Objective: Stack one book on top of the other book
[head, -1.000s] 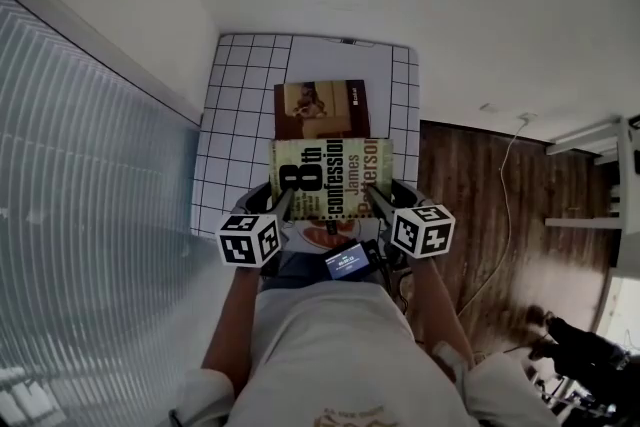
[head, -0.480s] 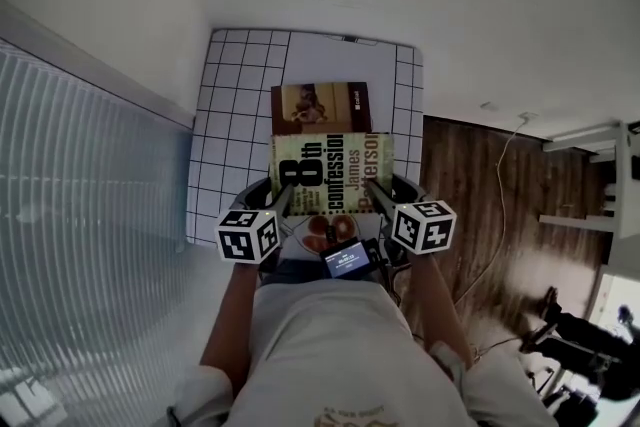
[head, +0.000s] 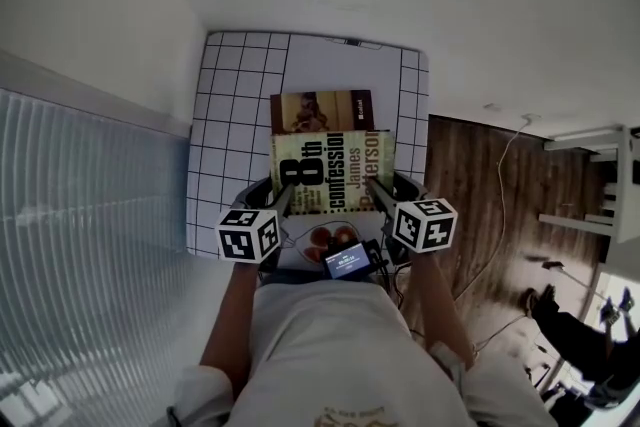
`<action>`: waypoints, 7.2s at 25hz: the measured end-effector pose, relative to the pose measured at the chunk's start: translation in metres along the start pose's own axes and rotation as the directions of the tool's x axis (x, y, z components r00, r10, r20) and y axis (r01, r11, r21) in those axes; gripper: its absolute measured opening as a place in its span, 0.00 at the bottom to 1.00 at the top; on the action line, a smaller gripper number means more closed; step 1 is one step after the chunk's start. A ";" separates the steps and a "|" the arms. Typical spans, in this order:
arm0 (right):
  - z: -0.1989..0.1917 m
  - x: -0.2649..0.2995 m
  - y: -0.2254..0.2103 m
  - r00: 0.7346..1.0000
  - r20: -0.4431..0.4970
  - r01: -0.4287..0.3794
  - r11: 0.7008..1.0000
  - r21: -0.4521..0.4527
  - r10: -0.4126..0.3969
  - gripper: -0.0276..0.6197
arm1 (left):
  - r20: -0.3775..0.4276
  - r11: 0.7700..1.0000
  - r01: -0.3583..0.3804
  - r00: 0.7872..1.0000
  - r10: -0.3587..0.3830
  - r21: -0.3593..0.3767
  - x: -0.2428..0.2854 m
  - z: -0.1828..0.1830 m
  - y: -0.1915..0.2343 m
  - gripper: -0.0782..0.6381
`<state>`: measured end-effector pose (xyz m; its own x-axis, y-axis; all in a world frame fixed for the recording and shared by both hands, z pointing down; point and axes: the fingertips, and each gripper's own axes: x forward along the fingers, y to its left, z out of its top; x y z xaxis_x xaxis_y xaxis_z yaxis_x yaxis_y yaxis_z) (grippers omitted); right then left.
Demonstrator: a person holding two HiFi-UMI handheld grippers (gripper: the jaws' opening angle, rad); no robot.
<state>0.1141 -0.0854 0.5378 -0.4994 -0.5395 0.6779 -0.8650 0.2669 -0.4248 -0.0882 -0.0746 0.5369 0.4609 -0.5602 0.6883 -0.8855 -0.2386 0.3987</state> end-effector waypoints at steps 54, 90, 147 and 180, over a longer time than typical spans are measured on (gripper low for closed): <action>0.062 0.086 -0.026 0.999 -0.048 -0.007 1.000 0.022 0.008 0.37 | -0.043 1.000 -0.019 0.999 0.020 0.016 0.062 0.060 0.047 0.34; 0.066 0.094 -0.035 0.998 -0.005 0.069 0.997 -0.020 -0.069 0.43 | 0.057 0.994 -0.076 0.996 0.071 0.084 0.071 0.068 0.051 0.35; 0.066 0.018 0.005 0.990 0.129 0.075 0.981 -0.177 -0.053 0.05 | 0.205 0.962 -0.128 0.976 0.078 0.241 0.009 0.077 0.014 0.12; 0.093 -0.095 0.066 0.890 0.455 0.142 0.938 -0.315 0.018 0.05 | 0.509 0.917 -0.235 0.860 0.042 0.322 -0.105 0.100 -0.056 0.12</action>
<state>0.1094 -0.0909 0.3895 -0.4381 -0.8389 0.3230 -0.8980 0.4253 -0.1133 -0.0929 -0.0818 0.3812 0.3295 -0.8951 0.3004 -0.9394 -0.3428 0.0090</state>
